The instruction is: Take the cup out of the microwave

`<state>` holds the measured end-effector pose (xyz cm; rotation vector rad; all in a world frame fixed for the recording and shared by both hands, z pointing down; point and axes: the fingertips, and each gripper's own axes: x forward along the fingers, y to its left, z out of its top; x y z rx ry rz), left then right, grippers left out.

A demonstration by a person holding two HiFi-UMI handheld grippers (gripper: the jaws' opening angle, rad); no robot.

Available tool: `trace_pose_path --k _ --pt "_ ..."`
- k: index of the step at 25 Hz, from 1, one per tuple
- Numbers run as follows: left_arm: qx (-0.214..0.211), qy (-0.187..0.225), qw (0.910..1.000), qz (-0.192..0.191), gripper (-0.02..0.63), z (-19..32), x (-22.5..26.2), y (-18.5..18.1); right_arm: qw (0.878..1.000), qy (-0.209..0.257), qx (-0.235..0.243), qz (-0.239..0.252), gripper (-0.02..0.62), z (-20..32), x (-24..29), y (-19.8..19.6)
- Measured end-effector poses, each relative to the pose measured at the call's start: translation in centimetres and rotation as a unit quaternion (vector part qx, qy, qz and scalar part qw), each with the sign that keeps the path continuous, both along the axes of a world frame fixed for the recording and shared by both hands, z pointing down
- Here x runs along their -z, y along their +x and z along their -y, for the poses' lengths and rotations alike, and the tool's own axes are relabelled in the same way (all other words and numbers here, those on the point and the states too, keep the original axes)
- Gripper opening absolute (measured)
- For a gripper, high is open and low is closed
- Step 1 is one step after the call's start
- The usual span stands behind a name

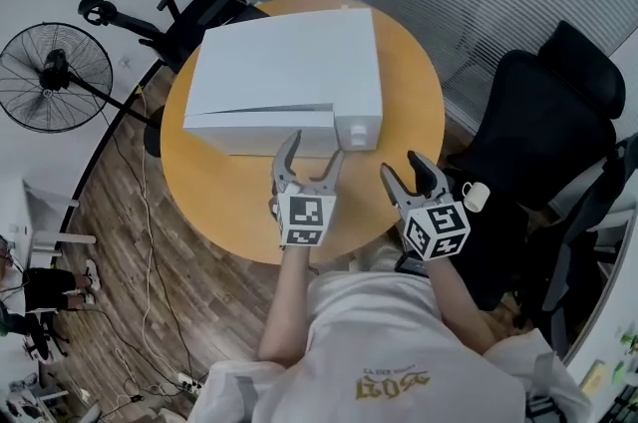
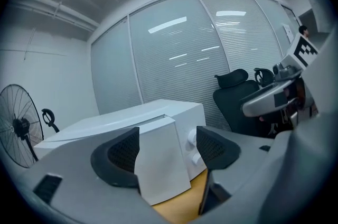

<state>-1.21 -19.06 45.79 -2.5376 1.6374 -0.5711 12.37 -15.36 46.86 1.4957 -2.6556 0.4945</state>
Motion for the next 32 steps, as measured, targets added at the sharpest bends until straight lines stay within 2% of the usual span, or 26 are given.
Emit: trace_pose_path --k 6,15,22,26,32 --pt "0.002 0.012 0.9991 0.040 0.331 1.7 -0.1 0.2 1.000 0.004 0.014 0.004 0.242 1.5 0.4 0.0" --pt "-0.002 0.032 0.9933 0.111 0.339 3.8 -0.2 0.9 1.000 -0.005 -0.002 0.013 0.233 2.7 -0.5 1.4" --pt "0.001 0.033 0.9899 0.138 0.348 4.6 -0.4 0.9 1.000 -0.003 -0.013 0.011 0.218 3.4 -0.5 2.0" --pt "-0.002 0.044 0.9891 0.141 0.354 4.8 -0.2 1.1 1.000 -0.007 -0.010 0.011 0.218 3.5 -0.8 1.7" --pt "-0.001 0.062 0.9830 0.173 0.354 4.9 -0.4 1.4 1.000 -0.010 -0.010 0.009 0.218 3.7 -1.1 1.7"
